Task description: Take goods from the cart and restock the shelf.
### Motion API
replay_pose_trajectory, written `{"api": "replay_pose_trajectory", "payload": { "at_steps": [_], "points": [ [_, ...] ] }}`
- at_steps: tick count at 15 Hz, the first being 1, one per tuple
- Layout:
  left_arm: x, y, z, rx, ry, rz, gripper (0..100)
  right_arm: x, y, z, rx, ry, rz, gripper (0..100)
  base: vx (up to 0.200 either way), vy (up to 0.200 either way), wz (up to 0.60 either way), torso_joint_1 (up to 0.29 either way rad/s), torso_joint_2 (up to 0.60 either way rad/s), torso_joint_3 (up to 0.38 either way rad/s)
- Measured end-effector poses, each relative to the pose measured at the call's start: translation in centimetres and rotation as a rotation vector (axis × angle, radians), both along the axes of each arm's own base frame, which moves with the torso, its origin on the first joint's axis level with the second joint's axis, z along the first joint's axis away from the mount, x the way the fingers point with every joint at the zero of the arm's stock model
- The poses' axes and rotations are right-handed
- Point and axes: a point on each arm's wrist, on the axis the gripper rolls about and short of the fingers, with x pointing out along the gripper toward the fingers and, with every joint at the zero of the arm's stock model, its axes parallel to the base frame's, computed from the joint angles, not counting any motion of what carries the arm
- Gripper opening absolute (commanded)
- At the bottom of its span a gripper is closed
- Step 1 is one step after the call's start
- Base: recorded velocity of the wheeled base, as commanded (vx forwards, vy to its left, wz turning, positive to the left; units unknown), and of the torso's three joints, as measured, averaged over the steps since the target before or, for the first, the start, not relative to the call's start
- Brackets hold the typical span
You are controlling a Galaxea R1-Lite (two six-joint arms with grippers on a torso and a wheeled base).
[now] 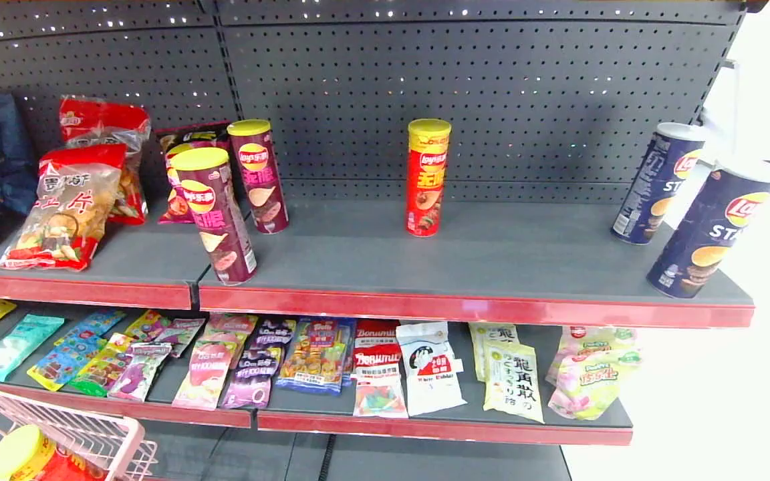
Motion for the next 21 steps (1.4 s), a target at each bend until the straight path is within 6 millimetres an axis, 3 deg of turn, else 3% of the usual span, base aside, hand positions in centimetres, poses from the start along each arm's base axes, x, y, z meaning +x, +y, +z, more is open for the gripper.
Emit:
{"api": "replay_pose_trajectory", "payload": {
  "at_steps": [10, 15, 21],
  "points": [
    [0.0, 0.0, 0.01, 0.0, -0.001, 0.0, 100, 0.0, 0.0, -0.01, -0.001, 0.001, 0.001, 100, 0.0, 0.0, 0.6, 0.002, 0.0, 0.003],
    [0.0, 0.0, 0.02, 0.0, -0.001, 0.001, 100, 0.01, 0.0, -0.04, 0.003, 0.001, -0.001, 100, 0.0, 0.0, 0.0, 0.0, 0.0, 0.0],
    [0.0, 0.0, 0.01, 0.0, -0.001, 0.0, 100, 0.01, 0.0, -0.03, 0.006, 0.001, 0.0, 100, 0.0, 0.0, 0.0, -0.139, 0.34, 0.194]
  ]
}}
